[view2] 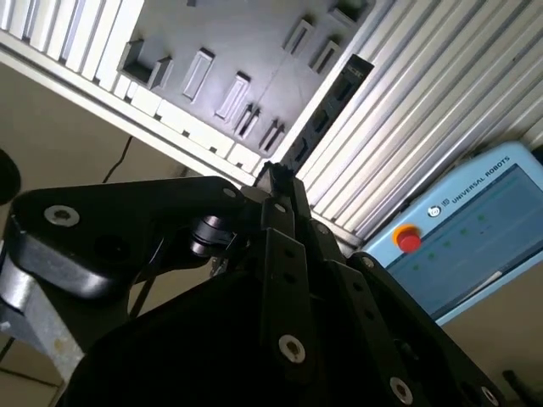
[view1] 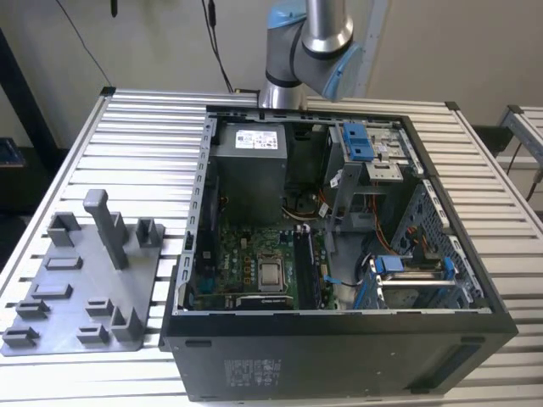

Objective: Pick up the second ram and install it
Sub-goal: 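Pick up the second ram and move it above second insertion slot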

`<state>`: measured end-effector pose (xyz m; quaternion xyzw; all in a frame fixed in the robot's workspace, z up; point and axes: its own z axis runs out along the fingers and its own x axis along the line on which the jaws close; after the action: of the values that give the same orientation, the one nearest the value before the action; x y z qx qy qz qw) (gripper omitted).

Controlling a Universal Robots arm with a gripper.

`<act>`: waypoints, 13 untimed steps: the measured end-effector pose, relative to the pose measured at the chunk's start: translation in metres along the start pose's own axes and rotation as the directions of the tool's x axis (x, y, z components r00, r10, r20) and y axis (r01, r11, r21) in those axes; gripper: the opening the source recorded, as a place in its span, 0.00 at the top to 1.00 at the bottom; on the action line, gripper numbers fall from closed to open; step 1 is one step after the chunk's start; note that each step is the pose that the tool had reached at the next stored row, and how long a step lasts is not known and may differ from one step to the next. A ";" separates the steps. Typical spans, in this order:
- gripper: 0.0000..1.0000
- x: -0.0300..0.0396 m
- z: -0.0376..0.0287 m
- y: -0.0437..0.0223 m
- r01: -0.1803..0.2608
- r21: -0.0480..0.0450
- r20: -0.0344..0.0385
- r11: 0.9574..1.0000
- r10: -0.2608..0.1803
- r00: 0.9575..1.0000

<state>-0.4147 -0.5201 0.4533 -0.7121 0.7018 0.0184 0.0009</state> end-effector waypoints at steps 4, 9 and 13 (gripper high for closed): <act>0.86 0.0001 -0.0001 -0.0099 0.000 0.000 0.000 1.000 0.000 1.000; 0.86 0.0005 -0.0007 -0.0318 0.000 -0.001 0.000 1.000 0.000 1.000; 0.86 0.0007 -0.0011 -0.0501 0.001 -0.002 0.000 1.000 -0.001 1.000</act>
<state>-0.3646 -0.5200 0.4531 -0.7126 0.7013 0.0192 0.0003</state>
